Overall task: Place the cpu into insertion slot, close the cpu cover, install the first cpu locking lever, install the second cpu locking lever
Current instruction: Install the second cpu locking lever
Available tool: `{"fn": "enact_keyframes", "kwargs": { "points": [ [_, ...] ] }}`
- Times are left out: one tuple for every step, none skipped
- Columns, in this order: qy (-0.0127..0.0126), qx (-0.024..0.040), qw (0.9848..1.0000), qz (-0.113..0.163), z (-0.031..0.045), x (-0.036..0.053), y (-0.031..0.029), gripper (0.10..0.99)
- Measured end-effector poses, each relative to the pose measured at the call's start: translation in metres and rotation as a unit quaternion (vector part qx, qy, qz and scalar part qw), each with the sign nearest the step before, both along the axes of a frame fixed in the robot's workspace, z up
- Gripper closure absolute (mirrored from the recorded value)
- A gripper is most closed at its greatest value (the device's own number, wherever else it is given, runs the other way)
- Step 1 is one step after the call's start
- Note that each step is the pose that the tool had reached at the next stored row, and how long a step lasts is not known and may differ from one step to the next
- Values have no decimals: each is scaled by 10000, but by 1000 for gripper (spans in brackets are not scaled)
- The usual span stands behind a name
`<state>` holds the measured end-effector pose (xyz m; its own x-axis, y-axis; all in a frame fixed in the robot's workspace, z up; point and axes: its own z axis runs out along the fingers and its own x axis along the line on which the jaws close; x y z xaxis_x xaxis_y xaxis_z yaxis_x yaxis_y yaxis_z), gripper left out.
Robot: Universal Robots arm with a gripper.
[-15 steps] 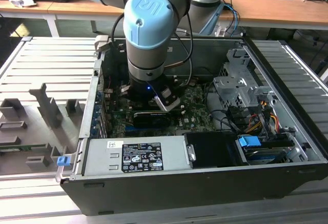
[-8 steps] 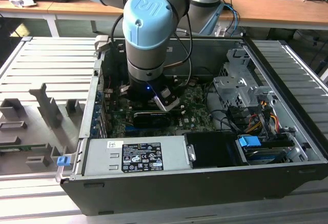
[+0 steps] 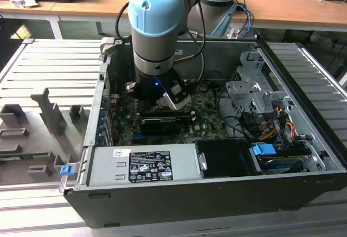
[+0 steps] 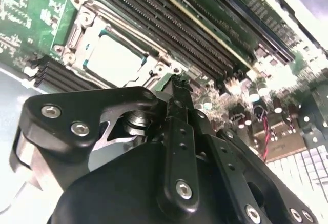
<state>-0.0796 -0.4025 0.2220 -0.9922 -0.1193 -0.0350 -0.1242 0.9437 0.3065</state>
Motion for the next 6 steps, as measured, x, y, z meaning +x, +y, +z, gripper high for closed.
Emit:
{"fn": "enact_keyframes", "kwargs": {
  "points": [
    [1, 0, 10000, 0, 23, 0, 0, 980],
    [1, 1, 10000, 0, 40, 0, 0, 980],
    [3, 1, 10000, 0, 63, 0, 0, 980],
    [4, 1, 10000, 0, 70, 0, 0, 980],
    [3, 2, 10000, 0, 70, 1, 1, 980],
    [3, 2, 10000, 0, 70, 1, 1, 980]
  ]
}}
